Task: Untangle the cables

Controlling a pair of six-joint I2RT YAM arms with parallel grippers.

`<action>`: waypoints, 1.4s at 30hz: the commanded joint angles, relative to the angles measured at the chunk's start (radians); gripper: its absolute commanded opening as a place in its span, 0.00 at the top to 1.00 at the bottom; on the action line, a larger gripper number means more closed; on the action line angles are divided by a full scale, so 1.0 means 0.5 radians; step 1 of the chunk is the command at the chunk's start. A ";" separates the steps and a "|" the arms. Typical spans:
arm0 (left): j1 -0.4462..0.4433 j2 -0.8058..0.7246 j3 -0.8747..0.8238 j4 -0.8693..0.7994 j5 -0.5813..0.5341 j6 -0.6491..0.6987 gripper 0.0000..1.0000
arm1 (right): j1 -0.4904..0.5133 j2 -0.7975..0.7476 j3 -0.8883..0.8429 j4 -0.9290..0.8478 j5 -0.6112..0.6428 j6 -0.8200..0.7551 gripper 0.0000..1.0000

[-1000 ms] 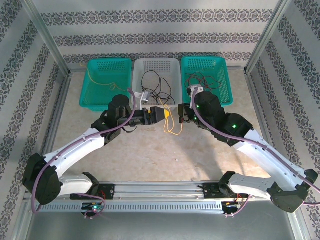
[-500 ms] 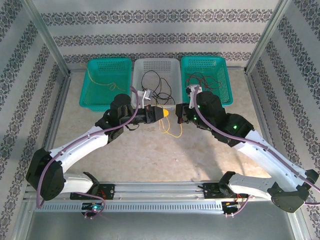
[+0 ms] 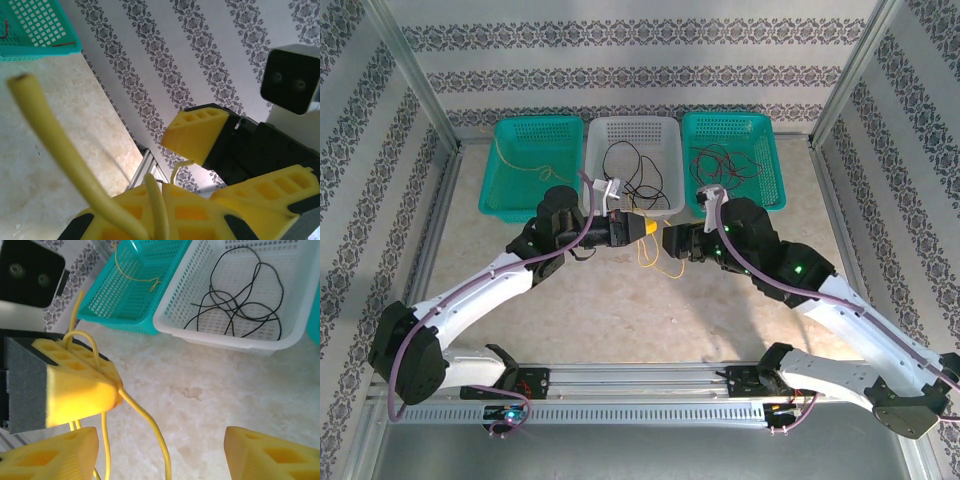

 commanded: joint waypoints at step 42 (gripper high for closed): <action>0.200 -0.712 -0.254 -0.619 -0.731 0.619 0.17 | -0.508 -0.302 -0.145 0.136 -0.021 0.348 1.00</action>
